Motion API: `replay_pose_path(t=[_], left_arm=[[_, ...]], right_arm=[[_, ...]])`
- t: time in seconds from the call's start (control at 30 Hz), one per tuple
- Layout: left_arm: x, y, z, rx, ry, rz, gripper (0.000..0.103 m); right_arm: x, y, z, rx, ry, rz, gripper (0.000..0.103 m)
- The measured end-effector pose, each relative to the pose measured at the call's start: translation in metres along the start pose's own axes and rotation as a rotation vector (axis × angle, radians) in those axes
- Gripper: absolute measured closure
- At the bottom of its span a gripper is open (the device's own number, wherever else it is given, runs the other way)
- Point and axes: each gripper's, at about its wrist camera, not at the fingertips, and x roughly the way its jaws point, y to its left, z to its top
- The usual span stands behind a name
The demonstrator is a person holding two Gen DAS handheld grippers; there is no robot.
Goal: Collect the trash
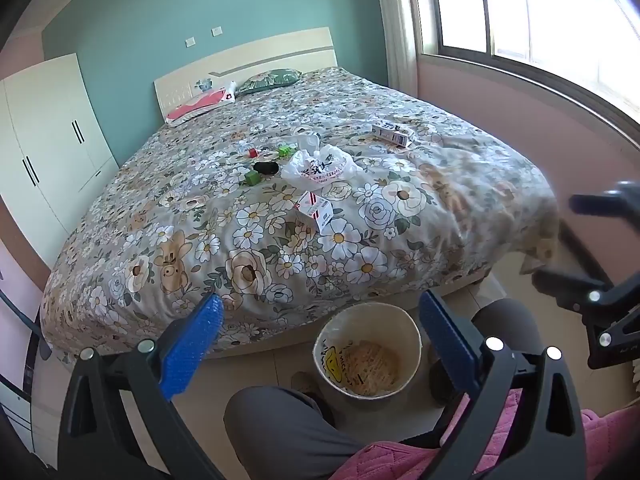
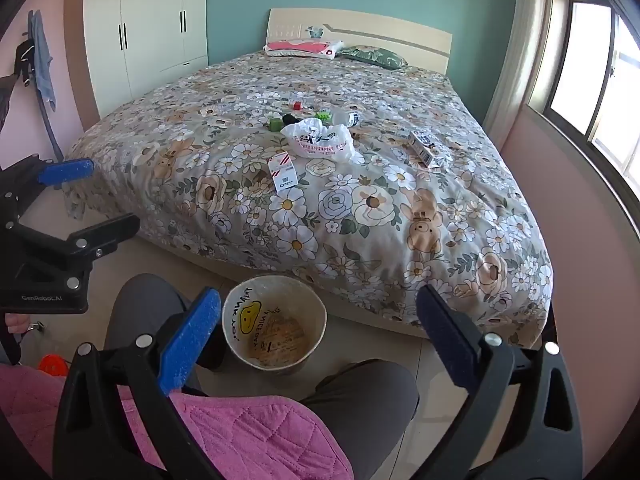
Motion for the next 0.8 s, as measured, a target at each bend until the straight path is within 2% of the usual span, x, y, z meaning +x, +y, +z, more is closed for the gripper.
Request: replay_pose_path(t=[0.8], left_arm=[[0.0004, -0.0004, -0.0003, 0.01, -0.003, 0.008, 0.004]], right_arm=[[-0.0015, 0.0003, 0.0008, -0.002, -0.004, -0.001, 0.007]])
